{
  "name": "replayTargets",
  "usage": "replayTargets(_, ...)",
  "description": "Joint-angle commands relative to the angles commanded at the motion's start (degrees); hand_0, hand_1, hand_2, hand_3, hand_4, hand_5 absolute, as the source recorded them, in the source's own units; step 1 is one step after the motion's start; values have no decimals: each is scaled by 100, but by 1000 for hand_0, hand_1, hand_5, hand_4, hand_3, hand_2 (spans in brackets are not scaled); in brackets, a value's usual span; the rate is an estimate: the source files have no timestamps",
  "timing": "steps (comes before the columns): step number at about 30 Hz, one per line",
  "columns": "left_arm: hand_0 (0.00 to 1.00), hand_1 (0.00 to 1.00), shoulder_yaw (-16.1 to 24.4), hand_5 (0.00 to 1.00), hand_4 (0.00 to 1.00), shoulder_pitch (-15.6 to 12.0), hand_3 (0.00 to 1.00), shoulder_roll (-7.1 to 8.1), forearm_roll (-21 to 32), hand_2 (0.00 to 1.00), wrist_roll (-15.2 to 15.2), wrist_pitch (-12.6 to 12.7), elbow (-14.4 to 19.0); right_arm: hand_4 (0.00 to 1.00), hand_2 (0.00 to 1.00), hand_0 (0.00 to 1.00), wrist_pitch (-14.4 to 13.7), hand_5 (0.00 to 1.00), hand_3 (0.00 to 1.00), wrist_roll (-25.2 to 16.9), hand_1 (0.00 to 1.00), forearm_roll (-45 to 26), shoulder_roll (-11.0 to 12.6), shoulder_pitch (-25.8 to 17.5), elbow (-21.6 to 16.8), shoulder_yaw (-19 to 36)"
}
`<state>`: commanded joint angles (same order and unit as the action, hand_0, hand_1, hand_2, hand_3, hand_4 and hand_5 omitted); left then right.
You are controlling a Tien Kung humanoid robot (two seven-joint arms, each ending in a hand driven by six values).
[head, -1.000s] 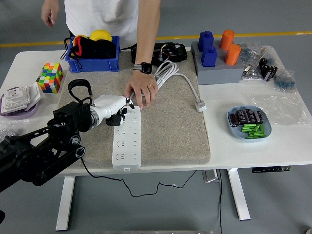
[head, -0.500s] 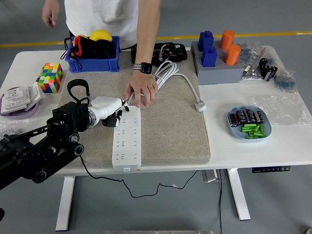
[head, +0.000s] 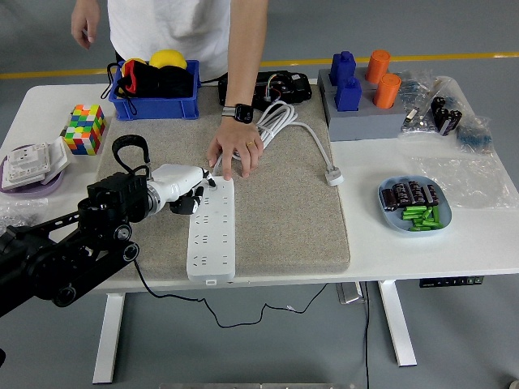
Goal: Pull the plug out,throw it away,press the button
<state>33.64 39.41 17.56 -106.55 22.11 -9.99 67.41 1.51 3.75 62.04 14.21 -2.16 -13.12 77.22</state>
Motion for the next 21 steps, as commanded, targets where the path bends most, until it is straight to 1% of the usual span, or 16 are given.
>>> replayTargets(15,181,77,-75,2,2,-9,719,20,82,169,3,-16,-51,739,654,725,3,595,628,3,674,3,-17,-4,-5,4)
replayTargets(19,180,76,39,2,2,-7,716,36,58,170,-12,-3,24,739,654,725,1,595,629,2,674,4,-12,-7,-5,17)
replayTargets(21,180,76,171,2,2,-11,716,45,11,170,-12,3,105,739,654,725,0,595,629,2,674,3,-11,-10,-4,16)
